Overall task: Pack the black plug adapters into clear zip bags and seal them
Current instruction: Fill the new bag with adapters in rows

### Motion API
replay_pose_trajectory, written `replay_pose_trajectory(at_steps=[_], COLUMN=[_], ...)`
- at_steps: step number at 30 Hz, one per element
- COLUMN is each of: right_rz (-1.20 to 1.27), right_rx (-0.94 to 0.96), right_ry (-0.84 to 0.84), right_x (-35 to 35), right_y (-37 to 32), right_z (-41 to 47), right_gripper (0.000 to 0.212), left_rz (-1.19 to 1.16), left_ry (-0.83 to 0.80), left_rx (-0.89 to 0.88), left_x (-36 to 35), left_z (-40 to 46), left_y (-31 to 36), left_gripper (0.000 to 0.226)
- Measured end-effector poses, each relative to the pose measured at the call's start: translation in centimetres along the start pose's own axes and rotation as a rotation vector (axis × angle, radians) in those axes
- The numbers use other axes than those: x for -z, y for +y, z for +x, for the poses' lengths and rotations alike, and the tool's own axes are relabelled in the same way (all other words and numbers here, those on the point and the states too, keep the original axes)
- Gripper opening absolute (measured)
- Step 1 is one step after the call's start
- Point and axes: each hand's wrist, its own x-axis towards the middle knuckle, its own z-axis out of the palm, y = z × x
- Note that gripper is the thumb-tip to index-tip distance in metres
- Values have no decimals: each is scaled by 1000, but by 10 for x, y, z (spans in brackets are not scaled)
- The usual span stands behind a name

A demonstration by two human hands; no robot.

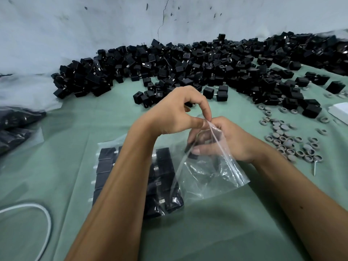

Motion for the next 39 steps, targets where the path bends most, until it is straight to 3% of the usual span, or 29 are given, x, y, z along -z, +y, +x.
replay_pose_trajectory(at_steps=[2,6,13,17,25,28,34,37,39], right_rz=[-114,-408,-495,-641,-665,-877,-702,-529,-583], right_rx=[28,-31,81,160,242,180,290,317,313], right_ry=[36,408,340,370,347,377,346,309,282], right_x=[-7,-25,-23,-23,-36,-41,-52,-64,-67], right_y=[4,15,23,32,30,35,30,16,12], right_z=[3,11,10,13,22,26,26,23,23], right_gripper=[13,23,16,19,20,30,15,16,28], left_rz=[1,7,-34,-37,49,30,-6,-17,-17], left_ry=[11,10,89,162,89,43,14,11,10], left_rx=[-2,-3,34,204,450,474,464,460,461], left_x=[-1,-3,7,24,42,41,37,36,36], left_z=[0,3,-2,-12,-32,-34,-32,-31,-31], left_y=[0,0,-16,-41,-72,-70,-65,-65,-66], left_gripper=[16,13,14,11,10,14,24,23,23])
